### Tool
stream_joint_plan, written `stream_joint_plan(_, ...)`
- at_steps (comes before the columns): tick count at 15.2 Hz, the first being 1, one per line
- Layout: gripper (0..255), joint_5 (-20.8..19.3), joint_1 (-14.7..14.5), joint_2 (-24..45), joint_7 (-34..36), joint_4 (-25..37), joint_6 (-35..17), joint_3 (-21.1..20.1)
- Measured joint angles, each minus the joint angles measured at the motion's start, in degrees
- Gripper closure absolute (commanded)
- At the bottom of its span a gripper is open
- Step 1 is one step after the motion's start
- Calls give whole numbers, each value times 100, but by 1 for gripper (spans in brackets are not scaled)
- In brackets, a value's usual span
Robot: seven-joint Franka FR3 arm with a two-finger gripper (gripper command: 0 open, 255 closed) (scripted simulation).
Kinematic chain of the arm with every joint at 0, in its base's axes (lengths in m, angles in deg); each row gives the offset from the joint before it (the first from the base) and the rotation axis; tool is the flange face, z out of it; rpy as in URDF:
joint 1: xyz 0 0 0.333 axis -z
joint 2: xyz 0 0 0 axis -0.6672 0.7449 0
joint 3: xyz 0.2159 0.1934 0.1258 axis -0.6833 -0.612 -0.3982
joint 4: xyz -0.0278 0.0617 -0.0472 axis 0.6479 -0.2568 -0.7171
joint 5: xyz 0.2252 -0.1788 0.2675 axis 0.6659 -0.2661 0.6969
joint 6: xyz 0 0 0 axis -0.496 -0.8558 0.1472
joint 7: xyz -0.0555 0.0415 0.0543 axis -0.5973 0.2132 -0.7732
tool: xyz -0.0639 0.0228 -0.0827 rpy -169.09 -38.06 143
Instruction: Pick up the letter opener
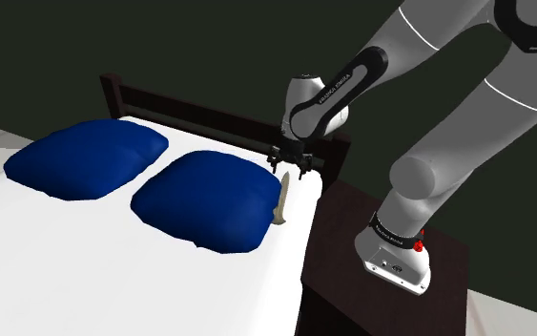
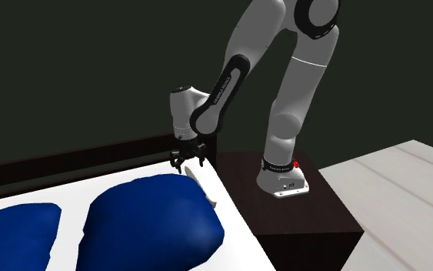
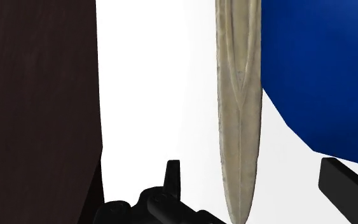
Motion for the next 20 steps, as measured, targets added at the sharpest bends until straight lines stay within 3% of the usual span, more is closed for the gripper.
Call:
stream_joint_plan(5, 0, -313, 150, 556, 263, -3, -566, -82)
stream_joint_plan(6, 255, -322, 148, 580, 271, -28, -604, -89)
stream_joint_plan(16, 255, -351, 153, 623, 294, -42, -649, -98)
stream_joint_plan(20, 255, -151, 75, 322, 163, -14, -338, -72)
